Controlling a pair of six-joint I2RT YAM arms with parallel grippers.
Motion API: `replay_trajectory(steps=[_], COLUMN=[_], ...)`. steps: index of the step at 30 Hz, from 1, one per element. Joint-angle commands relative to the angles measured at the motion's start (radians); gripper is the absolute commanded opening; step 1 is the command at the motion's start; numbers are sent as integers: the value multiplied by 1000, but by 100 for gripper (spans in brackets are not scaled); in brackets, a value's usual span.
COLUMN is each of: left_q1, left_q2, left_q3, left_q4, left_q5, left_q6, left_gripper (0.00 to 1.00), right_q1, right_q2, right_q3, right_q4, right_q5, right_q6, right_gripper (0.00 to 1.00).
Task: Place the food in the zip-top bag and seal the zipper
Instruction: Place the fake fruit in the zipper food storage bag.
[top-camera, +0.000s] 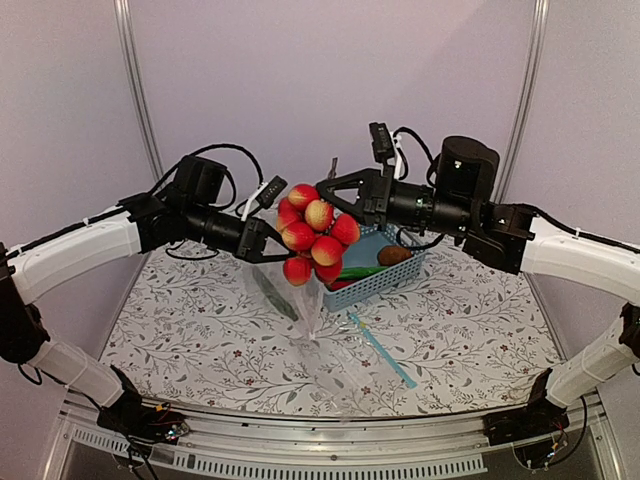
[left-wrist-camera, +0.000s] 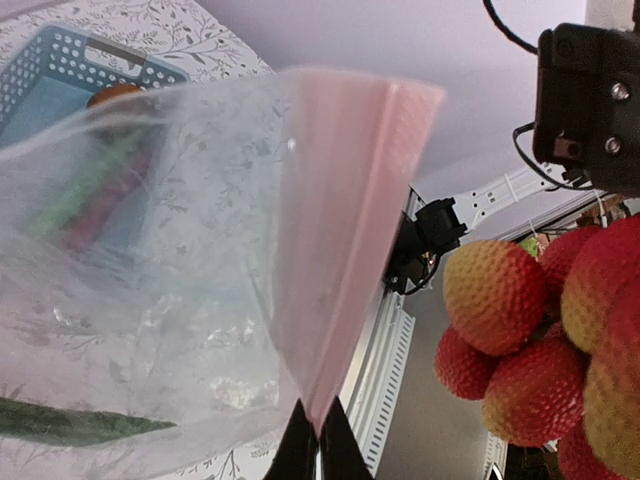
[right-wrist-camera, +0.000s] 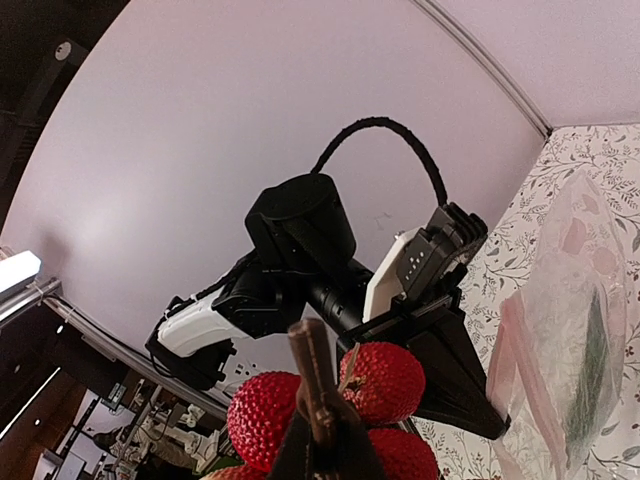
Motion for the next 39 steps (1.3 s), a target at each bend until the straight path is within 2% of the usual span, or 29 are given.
replay_trajectory(steps=[1, 10, 17, 25, 33, 39], left_q1=[9, 3, -11, -27, -53, -84], left_q2=[-31, -71, -103, -92, -73, -56], left_q3=[-15, -10, 20, 28, 47, 48], left_q4=[108, 183, 207, 208, 163, 139], left_q5=[48, 119, 145, 166, 194, 199], left_q6=[-122, -350, -449, -471, -435, -416], left_gripper=[0, 0, 0, 0, 0, 0], right_q1=[9, 13, 29, 41, 41, 42], right_q2=[16, -27, -83, -118, -114, -103], right_q3=[-59, -129, -138, -110, -52, -17], right_q4=[185, 171, -2, -164, -277, -275], right_q5=[15, 79, 214, 344, 481, 494], right_q6=[59, 16, -110, -233, -252, -251], right_gripper=[0, 0, 0, 0, 0, 0])
